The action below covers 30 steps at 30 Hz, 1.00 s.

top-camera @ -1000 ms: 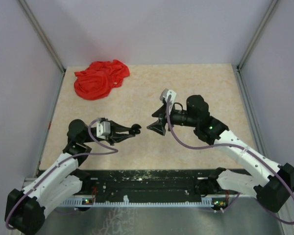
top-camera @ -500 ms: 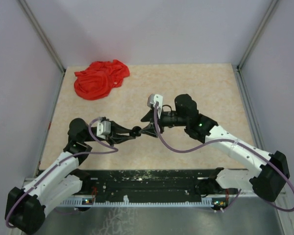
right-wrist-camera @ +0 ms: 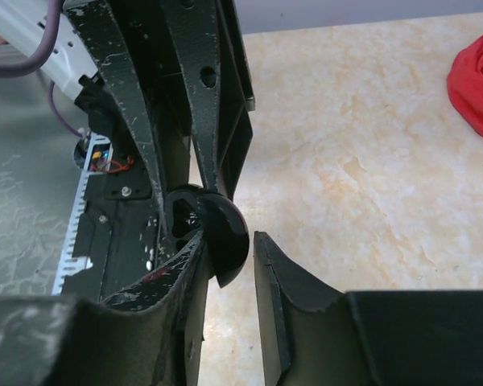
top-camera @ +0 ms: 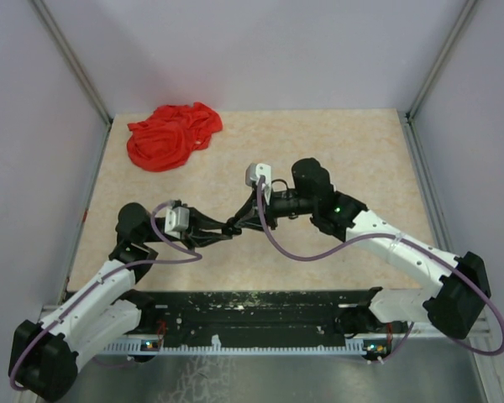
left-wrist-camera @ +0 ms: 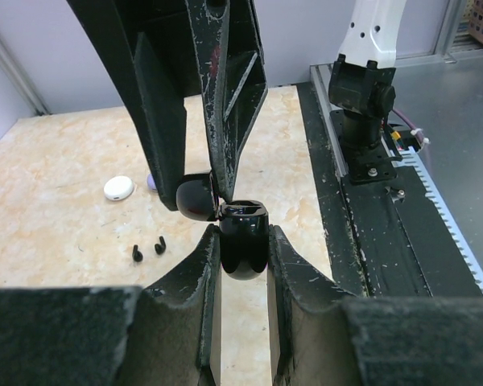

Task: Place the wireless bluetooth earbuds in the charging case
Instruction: Adjust the charging case.

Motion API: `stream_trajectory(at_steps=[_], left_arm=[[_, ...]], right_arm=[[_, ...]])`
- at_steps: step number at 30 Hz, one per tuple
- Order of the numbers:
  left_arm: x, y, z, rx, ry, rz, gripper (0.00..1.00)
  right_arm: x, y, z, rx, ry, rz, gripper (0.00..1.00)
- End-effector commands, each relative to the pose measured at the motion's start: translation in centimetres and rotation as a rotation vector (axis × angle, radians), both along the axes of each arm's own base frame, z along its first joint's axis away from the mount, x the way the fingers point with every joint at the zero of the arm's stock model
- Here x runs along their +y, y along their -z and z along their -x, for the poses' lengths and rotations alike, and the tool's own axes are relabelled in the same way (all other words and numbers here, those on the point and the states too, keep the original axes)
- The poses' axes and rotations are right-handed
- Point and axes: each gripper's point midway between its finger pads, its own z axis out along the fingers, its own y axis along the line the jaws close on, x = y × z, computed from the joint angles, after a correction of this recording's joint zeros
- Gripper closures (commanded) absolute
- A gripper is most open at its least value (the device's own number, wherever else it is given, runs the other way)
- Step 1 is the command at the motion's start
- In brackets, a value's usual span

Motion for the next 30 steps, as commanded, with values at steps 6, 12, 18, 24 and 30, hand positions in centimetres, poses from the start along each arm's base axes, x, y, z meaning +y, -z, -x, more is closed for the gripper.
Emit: stream_trajectory(at_steps=[6, 12, 18, 24, 30], left_arm=[[-0.1, -1.1, 0.1, -0.027, 0.013, 0.011, 0.87], [-0.3, -0.7, -0.5, 0.008, 0.000, -0.013, 0.68], [-0.5, -0.2, -1.0, 0.060, -0.003, -0.046, 0.63], [-0.6, 0.2, -1.1, 0.098, 0.009, -0.066, 0.59], [-0.7, 0.3, -0.9, 0.121, 0.027, -0.071, 0.55]], right_arm=[[0.0, -3.4, 0.2, -0.098, -0.029, -0.012, 0.92], [-0.6, -3.8, -0.5, -0.135, 0.018, 0.018, 0.99], [-1.0, -4.1, -1.0, -0.165, 0.055, 0.035, 0.99], [-1.1, -4.3, -1.4, -0.184, 0.084, 0.056, 0.99], [-0.9, -4.0, -1.9, -0.233, 0.123, 0.098, 0.98]])
